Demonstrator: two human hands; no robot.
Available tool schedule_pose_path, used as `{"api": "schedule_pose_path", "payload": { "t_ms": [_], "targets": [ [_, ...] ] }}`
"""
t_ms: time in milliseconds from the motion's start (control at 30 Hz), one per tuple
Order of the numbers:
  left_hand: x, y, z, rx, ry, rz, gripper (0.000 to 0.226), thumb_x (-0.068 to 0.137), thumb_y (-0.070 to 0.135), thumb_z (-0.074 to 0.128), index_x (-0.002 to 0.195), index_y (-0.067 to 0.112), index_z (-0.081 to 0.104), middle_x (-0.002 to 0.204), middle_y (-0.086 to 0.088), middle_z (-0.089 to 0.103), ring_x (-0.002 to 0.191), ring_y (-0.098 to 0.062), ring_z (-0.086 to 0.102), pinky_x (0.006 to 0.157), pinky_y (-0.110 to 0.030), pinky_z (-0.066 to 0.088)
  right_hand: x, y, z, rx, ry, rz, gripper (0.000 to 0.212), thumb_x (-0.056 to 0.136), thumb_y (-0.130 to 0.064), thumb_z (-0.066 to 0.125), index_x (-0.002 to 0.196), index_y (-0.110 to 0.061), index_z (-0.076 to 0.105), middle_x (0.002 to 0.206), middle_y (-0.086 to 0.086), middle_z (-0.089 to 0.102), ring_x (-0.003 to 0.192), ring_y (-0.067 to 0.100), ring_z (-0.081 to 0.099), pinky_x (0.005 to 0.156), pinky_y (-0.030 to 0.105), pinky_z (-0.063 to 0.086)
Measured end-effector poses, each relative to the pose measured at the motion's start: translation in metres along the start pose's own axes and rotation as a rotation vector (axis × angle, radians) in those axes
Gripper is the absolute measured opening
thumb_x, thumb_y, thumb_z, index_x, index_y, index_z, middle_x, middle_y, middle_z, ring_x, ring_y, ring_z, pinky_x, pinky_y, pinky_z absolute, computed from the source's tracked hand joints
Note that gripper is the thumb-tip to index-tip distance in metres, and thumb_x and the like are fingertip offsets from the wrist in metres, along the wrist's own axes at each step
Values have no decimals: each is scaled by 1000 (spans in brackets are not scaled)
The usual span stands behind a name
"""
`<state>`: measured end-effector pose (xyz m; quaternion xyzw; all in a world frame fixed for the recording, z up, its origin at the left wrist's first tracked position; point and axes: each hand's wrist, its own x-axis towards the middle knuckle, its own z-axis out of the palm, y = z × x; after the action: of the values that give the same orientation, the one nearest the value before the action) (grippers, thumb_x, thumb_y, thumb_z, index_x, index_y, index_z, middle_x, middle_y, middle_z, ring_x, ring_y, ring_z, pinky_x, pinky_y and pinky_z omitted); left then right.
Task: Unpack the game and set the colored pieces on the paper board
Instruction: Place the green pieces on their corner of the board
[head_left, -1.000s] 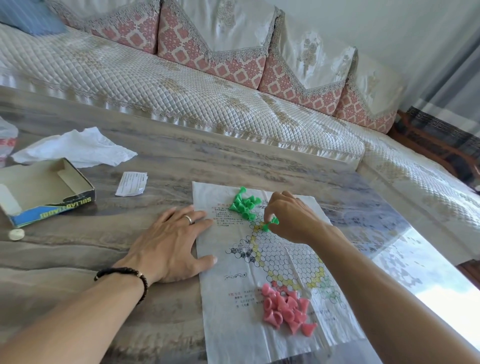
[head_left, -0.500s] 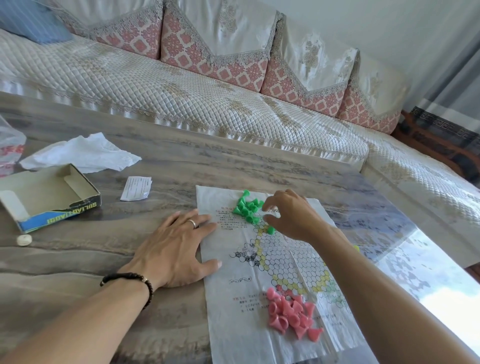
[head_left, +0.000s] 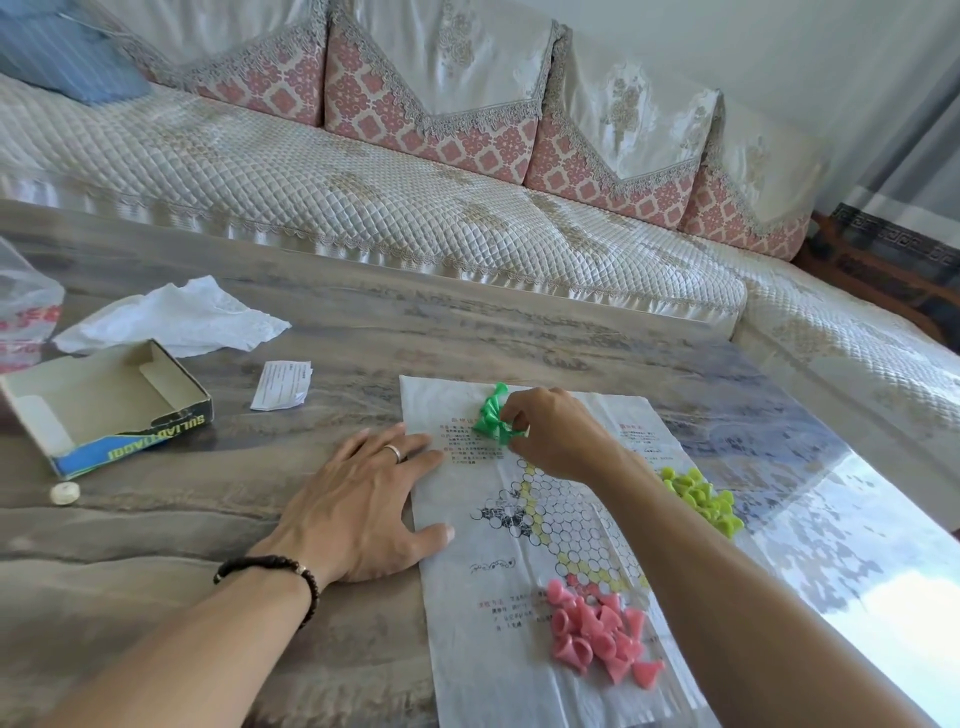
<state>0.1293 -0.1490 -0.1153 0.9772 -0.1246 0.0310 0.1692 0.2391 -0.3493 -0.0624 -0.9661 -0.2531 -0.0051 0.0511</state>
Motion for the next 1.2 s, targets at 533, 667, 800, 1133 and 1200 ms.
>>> {"api": "schedule_pose_path", "payload": {
  "t_ms": [533, 667, 800, 1133, 1200],
  "targets": [
    [0, -1, 1, -19, -2, 0, 86, 74, 74, 34, 150, 36, 19, 159, 15, 11, 146, -5, -1, 118, -30, -5, -21, 17, -29, 281, 89, 96, 6, 84, -12, 68, 87, -16, 71, 76, -7, 66, 71, 6, 61, 65, 18, 50],
    [1, -1, 1, -15, -7, 4, 86, 75, 74, 36, 150, 35, 19, 159, 13, 12, 146, -6, 0, 118, -32, -4, -25, 17, -27, 163, 17, 28, 13, 85, -8, 62, 92, -14, 71, 81, -9, 65, 77, 6, 63, 75, 19, 54],
    [1, -2, 2, -19, -1, 4, 86, 75, 74, 37, 150, 35, 21, 159, 13, 13, 146, -7, 1, 118, -32, -4, -31, 23, -23, 17, -18, -25, 9, 86, -21, 65, 93, -25, 70, 96, -10, 60, 95, 7, 51, 86, 27, 43],
    [1, -1, 2, 2, 11, 7, 88, 72, 76, 33, 148, 34, 24, 158, 13, 16, 146, -7, 2, 118, -31, -2, -38, 26, -10, -60, -29, -18, 11, 89, -28, 64, 99, -31, 69, 118, -7, 56, 112, 13, 43, 97, 36, 37],
    [1, -1, 2, 2, 10, 8, 89, 70, 77, 30, 148, 34, 24, 158, 13, 16, 146, -7, 3, 119, -31, -2, -37, 27, -9, -53, -26, -10, 12, 89, -29, 64, 99, -30, 69, 119, -7, 57, 113, 14, 43, 97, 36, 37]
  ]
}}
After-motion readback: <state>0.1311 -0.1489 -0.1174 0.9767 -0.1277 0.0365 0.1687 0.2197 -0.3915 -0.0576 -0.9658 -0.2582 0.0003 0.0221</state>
